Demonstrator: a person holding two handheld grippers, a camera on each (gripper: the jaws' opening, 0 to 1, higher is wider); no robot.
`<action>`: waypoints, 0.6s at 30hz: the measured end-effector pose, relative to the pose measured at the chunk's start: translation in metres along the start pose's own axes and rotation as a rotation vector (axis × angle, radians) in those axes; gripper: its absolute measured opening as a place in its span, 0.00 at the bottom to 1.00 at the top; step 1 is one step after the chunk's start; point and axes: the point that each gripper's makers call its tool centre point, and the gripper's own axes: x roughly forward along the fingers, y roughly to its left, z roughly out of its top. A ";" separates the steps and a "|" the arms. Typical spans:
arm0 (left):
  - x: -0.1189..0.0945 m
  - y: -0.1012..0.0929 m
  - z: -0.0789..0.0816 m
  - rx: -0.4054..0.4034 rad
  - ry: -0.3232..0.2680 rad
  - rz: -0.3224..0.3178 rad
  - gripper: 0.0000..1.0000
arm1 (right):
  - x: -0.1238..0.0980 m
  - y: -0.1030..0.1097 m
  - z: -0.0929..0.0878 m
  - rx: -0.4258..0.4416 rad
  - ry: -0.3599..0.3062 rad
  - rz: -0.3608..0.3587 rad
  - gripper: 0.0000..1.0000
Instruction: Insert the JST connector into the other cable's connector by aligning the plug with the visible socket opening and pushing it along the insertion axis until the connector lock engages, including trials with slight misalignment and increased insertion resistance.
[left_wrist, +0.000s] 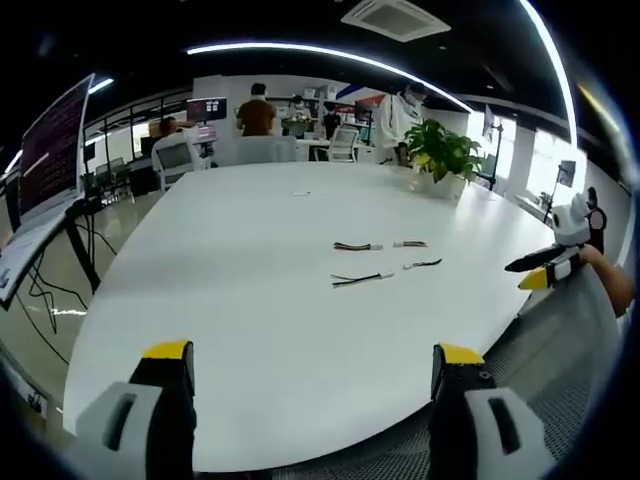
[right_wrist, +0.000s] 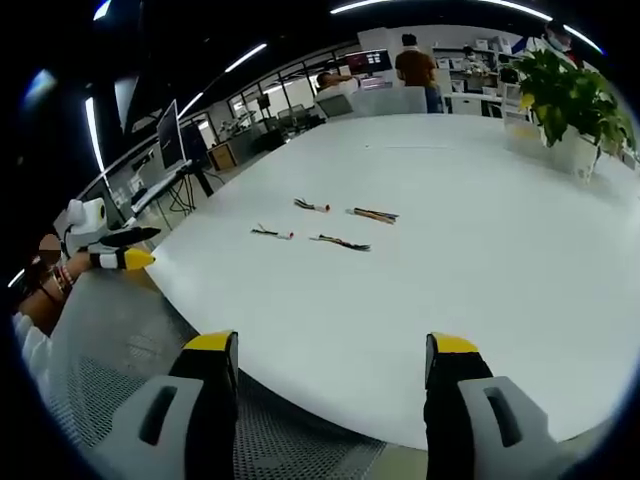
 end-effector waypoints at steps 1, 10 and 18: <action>0.000 0.000 0.000 0.001 0.000 0.000 0.98 | 0.000 0.000 0.000 0.005 -0.002 -0.001 0.75; 0.001 -0.001 -0.002 -0.005 0.011 -0.005 0.97 | 0.000 0.000 0.000 0.019 -0.005 0.006 0.75; 0.001 0.000 -0.002 -0.004 0.012 -0.006 0.97 | 0.001 0.001 -0.002 0.026 0.005 0.009 0.74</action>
